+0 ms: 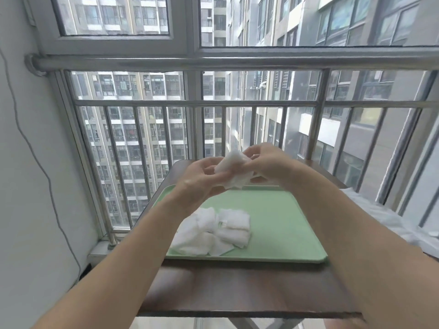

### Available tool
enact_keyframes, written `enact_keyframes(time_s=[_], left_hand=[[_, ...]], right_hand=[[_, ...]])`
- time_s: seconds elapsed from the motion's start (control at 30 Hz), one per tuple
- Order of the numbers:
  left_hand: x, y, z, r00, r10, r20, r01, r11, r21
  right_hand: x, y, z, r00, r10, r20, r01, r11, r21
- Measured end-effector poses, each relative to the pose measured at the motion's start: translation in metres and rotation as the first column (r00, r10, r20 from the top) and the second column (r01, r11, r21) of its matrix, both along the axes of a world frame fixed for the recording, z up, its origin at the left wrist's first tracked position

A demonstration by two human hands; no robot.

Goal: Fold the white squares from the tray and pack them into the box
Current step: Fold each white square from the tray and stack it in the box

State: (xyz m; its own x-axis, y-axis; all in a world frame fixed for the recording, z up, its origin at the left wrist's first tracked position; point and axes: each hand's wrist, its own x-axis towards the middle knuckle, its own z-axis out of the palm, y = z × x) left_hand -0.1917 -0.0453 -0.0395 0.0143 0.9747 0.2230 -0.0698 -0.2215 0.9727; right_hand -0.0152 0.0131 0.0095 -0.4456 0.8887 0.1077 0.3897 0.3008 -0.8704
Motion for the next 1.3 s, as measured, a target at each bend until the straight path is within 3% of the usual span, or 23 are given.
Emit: enact_keyframes(time_s=[0.17,0.4,0.5,0.63,0.8,1.0,1.17,1.23,1.3], left_hand=[[0.043,-0.019,0.015,0.998,-0.004,-0.060,0.002,0.999,-0.041],[0.136,-0.009,0.001,0.898,-0.064,-0.436,0.070,0.998,-0.004],[0.174,-0.001,-0.004,0.804,-0.062,-0.591,0.121,0.991,0.061],[0.207,0.005,-0.002,0.551,-0.055,-0.833,0.225,0.971,0.084],[0.215,0.022,0.001,0.433,-0.116,-0.894,0.218,0.976,-0.021],[0.218,0.043,0.006,0.210,-0.172,-0.962,0.224,0.967,-0.124],[0.231,0.054,0.013,-0.064,-0.238,-0.969,0.111,0.963,-0.244],[0.232,0.060,0.010,-0.061,-0.303,-0.951,0.072,0.949,-0.307],[0.228,0.067,0.006,0.013,-0.316,-0.949,0.074,0.947,-0.314]], right_hand=[[0.064,-0.011,0.031,0.999,0.039,0.033,-0.040,0.999,0.016],[0.172,-0.025,0.039,0.986,0.034,0.165,-0.037,0.999,0.015],[0.204,-0.030,0.034,0.982,0.008,0.190,-0.011,1.000,0.014],[0.235,-0.031,0.021,0.989,-0.030,0.148,0.030,1.000,0.003],[0.260,-0.028,0.001,0.999,0.003,0.042,0.000,0.998,-0.067],[0.260,-0.015,-0.031,0.990,0.097,-0.100,-0.108,0.988,-0.109],[0.255,-0.011,-0.034,0.981,0.112,-0.159,-0.129,0.986,-0.103],[0.254,-0.012,-0.031,0.972,0.137,-0.193,-0.161,0.980,-0.117],[0.252,-0.014,-0.027,0.965,0.171,-0.200,-0.200,0.970,-0.136]])
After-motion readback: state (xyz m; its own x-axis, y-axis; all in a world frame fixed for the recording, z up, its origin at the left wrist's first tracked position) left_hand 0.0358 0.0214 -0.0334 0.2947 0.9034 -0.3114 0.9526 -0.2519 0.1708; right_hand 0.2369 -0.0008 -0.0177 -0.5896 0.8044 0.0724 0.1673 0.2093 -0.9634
